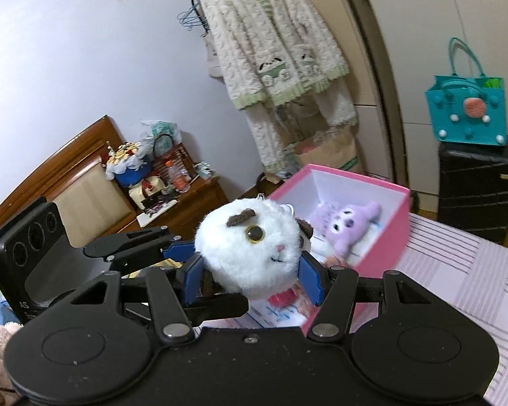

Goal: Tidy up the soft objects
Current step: 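Lift the cat plush with the right tool and carry it over the box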

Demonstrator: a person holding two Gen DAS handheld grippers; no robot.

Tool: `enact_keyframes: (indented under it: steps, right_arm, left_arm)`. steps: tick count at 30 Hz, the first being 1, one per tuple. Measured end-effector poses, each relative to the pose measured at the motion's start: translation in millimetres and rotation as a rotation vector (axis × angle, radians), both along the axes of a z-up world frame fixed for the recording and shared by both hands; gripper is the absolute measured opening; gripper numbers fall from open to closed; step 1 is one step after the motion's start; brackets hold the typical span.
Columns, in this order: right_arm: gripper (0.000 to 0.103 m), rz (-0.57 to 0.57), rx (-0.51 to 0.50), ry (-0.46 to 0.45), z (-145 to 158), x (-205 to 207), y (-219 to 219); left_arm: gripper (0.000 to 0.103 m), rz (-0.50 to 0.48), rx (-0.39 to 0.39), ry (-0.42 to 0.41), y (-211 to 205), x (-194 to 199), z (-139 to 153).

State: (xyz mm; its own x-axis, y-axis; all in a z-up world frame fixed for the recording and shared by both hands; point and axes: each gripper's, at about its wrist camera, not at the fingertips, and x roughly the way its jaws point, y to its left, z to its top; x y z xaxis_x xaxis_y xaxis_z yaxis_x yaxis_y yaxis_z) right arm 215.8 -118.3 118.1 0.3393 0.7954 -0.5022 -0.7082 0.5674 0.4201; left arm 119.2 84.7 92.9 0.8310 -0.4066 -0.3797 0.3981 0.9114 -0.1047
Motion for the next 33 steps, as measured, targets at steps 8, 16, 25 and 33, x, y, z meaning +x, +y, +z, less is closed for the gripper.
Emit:
enact_keyframes:
  steps: [8,16,25,33]
  right_arm:
    - [0.064,0.000,-0.045,0.030,-15.5,40.8,35.5]
    - [0.064,-0.019,-0.070,0.122,-33.8,84.2,54.7]
    - [0.063,-0.031,-0.108,0.239,-64.3,120.1,72.5]
    - [0.063,-0.020,-0.155,0.254,-82.5,129.4,91.4]
  left_arm:
    - [0.063,0.022,-0.009,0.097,31.9,51.5,-10.6]
    - [0.060,-0.042,0.073,0.220,49.8,110.5,-18.6]
    - [0.056,-0.049,0.142,0.362,51.9,154.7,-40.6]
    - [0.050,-0.015,0.258,0.427,45.2,161.9,-57.7]
